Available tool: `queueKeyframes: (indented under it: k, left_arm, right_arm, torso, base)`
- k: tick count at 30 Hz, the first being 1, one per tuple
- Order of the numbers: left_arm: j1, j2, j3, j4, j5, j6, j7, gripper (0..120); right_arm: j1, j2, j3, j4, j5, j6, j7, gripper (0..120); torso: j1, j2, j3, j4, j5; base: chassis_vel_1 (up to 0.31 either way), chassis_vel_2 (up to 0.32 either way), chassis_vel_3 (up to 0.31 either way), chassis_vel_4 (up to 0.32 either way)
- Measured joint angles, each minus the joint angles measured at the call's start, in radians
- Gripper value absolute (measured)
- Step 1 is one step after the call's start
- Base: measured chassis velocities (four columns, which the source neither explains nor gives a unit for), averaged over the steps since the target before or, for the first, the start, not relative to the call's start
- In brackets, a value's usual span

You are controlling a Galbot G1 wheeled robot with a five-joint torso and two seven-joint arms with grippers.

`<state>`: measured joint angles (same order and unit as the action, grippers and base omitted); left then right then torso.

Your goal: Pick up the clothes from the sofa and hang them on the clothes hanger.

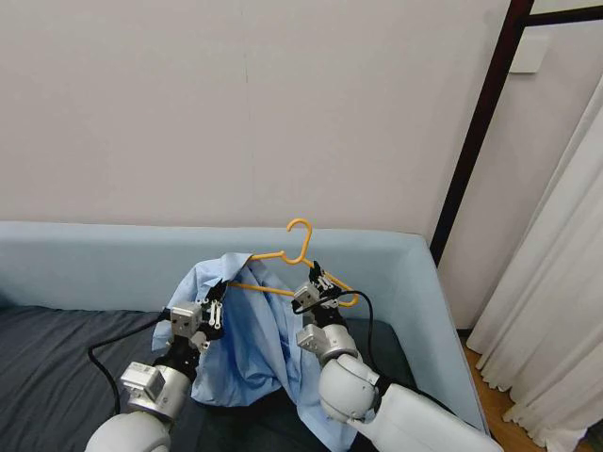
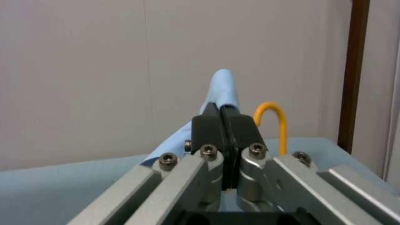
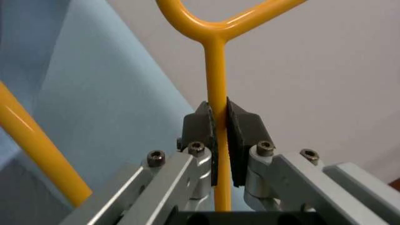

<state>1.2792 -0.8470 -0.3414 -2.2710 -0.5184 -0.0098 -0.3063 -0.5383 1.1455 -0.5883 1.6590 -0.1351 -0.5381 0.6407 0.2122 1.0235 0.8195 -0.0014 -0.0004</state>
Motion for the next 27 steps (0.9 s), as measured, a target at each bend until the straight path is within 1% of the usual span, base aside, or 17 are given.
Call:
queueKeyframes:
  k: [2, 7, 10, 13, 18, 24, 27]
  left_arm:
    - [0.015, 0.009, -0.004, -0.007, 0.003, 0.001, 0.006, 0]
    - [0.044, -0.001, 0.008, 0.001, 0.029, -0.002, 0.016, 0]
    - [0.056, -0.012, 0.025, 0.020, 0.051, -0.007, 0.027, 0]
    - [0.064, -0.024, 0.053, 0.064, 0.089, -0.022, 0.038, 0]
    - [0.064, -0.038, 0.074, 0.098, 0.111, -0.033, 0.040, 0]
    - [0.064, -0.043, 0.086, 0.102, 0.118, -0.038, 0.040, 0]
    - [0.053, -0.043, 0.087, 0.078, 0.111, -0.038, 0.042, 0]
  right_arm:
    - [-0.020, 0.014, -0.009, -0.045, -0.066, 0.036, -0.009, 4]
    - [-0.029, 0.024, -0.020, -0.075, -0.123, 0.070, -0.015, 4]
    - [-0.026, 0.035, -0.018, -0.069, -0.108, 0.081, -0.014, 4]
    - [-0.015, 0.047, 0.000, -0.031, -0.073, 0.095, -0.004, 4]
    - [0.005, 0.043, 0.020, 0.007, -0.038, 0.114, 0.001, 4]
    - [0.026, 0.045, 0.055, 0.000, -0.028, 0.129, 0.001, 4]
    - [0.038, 0.050, 0.065, -0.012, -0.025, 0.129, 0.001, 4]
  torso:
    - [0.000, 0.000, 0.000, 0.0002, 0.0000]
    - [0.000, 0.000, 0.000, 0.0002, -0.0003]
    - [0.000, 0.000, 0.000, 0.0001, -0.0002]
    - [0.000, 0.000, 0.000, 0.0003, -0.0003]
    - [0.000, 0.000, 0.000, 0.0002, -0.0002]
    - [0.000, 0.000, 0.000, 0.0001, -0.0001]
    - [0.000, 0.000, 0.000, 0.0002, -0.0001]
  base:
    - [0.000, 0.000, 0.000, 0.000]
    - [0.000, 0.000, 0.000, 0.000]
    - [0.000, 0.000, 0.000, 0.000]
    - [0.000, 0.000, 0.000, 0.000]
    - [0.000, 0.000, 0.000, 0.000]
    - [0.000, 0.000, 0.000, 0.000]
    - [0.000, 0.000, 0.000, 0.000]
